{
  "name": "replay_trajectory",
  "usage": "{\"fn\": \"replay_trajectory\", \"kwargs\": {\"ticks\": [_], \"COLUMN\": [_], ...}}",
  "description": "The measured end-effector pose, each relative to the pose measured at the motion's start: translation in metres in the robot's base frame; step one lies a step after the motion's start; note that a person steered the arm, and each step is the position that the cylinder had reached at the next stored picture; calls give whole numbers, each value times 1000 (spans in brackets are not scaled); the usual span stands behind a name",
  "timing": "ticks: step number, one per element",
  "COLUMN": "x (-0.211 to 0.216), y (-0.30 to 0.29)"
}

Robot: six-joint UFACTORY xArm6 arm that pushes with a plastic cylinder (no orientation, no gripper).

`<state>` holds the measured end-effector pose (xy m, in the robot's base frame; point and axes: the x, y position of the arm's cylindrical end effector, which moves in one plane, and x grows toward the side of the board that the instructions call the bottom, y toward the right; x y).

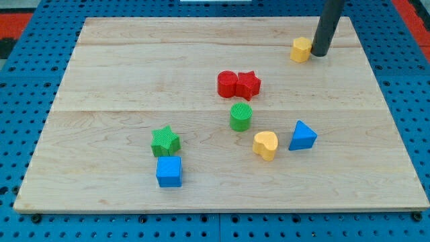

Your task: Move the hexagon diagonally to the red star

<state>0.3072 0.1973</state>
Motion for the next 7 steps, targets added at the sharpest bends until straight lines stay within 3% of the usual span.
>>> {"fn": "replay_trajectory", "kwargs": {"ticks": [1,2,4,5,6,7], "x": [40,5,-50,-29,45,138], "y": [-12,-33,-20,-20,-8,41]}}
